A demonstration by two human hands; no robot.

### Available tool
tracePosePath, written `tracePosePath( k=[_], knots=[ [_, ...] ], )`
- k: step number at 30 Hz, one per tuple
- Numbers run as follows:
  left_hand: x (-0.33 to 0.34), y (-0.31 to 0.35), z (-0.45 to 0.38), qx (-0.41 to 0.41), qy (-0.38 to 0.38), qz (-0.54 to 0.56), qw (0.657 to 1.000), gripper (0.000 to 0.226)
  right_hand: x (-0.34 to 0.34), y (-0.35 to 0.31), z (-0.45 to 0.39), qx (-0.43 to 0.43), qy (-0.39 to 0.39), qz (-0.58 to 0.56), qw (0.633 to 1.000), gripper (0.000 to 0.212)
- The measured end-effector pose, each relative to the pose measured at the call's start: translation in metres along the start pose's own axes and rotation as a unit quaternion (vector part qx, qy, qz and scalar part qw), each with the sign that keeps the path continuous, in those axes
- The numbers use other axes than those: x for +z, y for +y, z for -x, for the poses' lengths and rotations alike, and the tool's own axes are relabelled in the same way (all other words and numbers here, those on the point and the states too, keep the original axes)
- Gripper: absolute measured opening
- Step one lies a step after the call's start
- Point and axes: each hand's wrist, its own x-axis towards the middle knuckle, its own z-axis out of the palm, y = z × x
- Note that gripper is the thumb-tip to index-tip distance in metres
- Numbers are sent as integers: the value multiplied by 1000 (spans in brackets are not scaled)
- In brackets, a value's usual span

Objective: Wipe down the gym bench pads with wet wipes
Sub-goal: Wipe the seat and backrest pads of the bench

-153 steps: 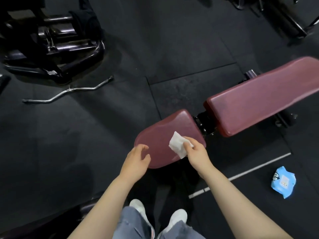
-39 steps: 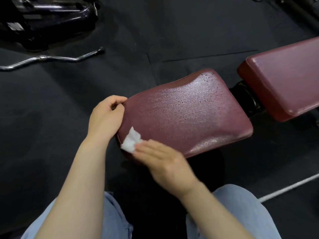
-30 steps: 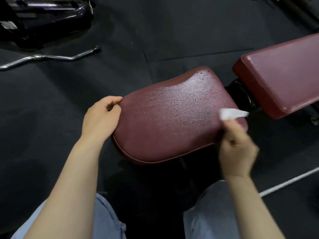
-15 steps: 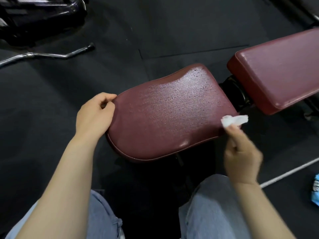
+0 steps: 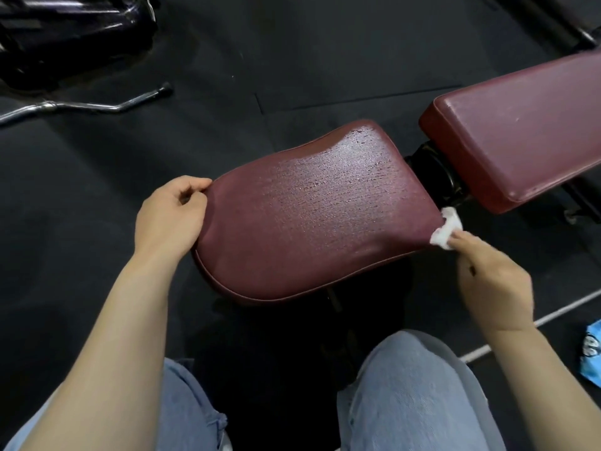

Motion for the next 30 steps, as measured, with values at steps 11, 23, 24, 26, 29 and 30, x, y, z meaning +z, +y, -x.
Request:
tracePosePath(
  k=[11, 23, 24, 26, 29, 30],
  knots=[
    [-4, -2, -6, -19, -33, 60, 997, 36, 26, -180, 12, -85, -86, -331, 936, 27],
    [-16, -18, -11, -60, -70, 196, 976, 49, 30, -197, -8, -319, -165, -227, 905, 10],
    [-17, -18, -11, -74, -71, 213, 972, 51, 30, -204, -14, -367, -176, -220, 886, 12],
    [-16, -17, -13, -91, -67, 240, 964, 55, 37, -221, -34, -418, -182, -197, 868, 17],
    [-15, -15, -14, -103, -58, 253, 960, 56, 55, -260, -73, -387, -178, -197, 883, 19],
    [-15, -15, -14, -105, -57, 256, 959, 56, 63, -273, -86, -359, -179, -195, 895, 17]
  ],
)
